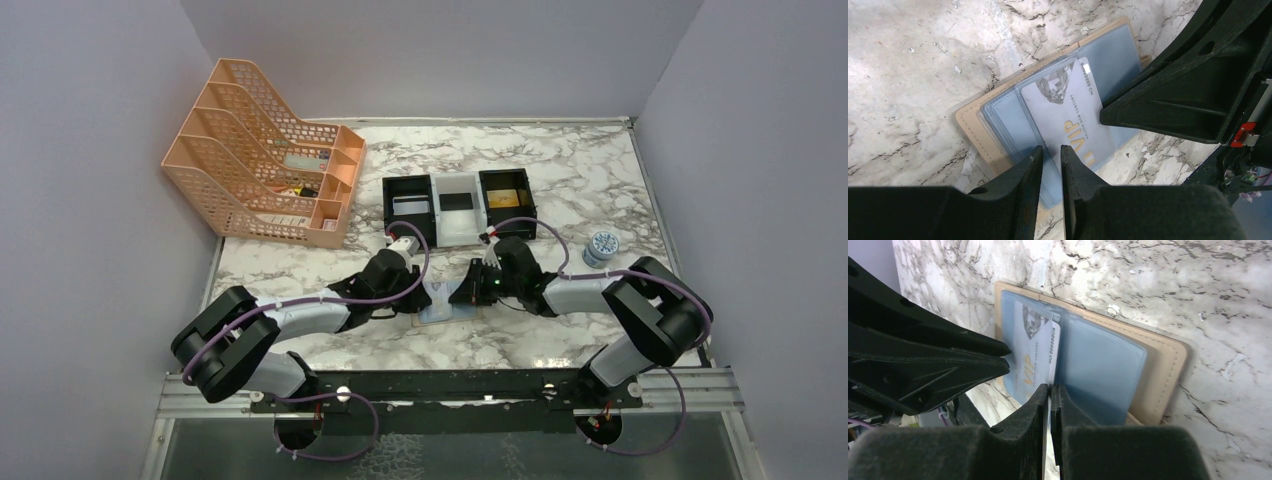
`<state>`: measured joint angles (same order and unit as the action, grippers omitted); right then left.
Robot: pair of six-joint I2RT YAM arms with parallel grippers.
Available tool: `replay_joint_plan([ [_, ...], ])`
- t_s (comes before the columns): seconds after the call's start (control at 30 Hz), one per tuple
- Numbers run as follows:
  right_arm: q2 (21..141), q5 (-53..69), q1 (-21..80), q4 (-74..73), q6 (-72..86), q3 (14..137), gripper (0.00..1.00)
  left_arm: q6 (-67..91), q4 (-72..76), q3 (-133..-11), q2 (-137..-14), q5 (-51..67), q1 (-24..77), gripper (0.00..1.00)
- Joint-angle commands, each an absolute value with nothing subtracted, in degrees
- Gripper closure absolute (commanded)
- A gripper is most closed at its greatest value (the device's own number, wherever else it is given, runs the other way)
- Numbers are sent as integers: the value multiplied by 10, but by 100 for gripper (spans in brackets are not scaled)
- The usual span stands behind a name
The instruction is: Take the credit cards out of the card holder
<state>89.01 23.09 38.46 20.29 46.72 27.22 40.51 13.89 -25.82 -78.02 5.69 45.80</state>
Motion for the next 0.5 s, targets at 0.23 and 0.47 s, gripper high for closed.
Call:
replay_joint_plan([
  [0.23,907,245,385,223,465,283,89,397,93,-255,-786,33,460,78],
  [0.47,939,270,384,290,513,277,87,394,91,-256,-786,37,460,81],
])
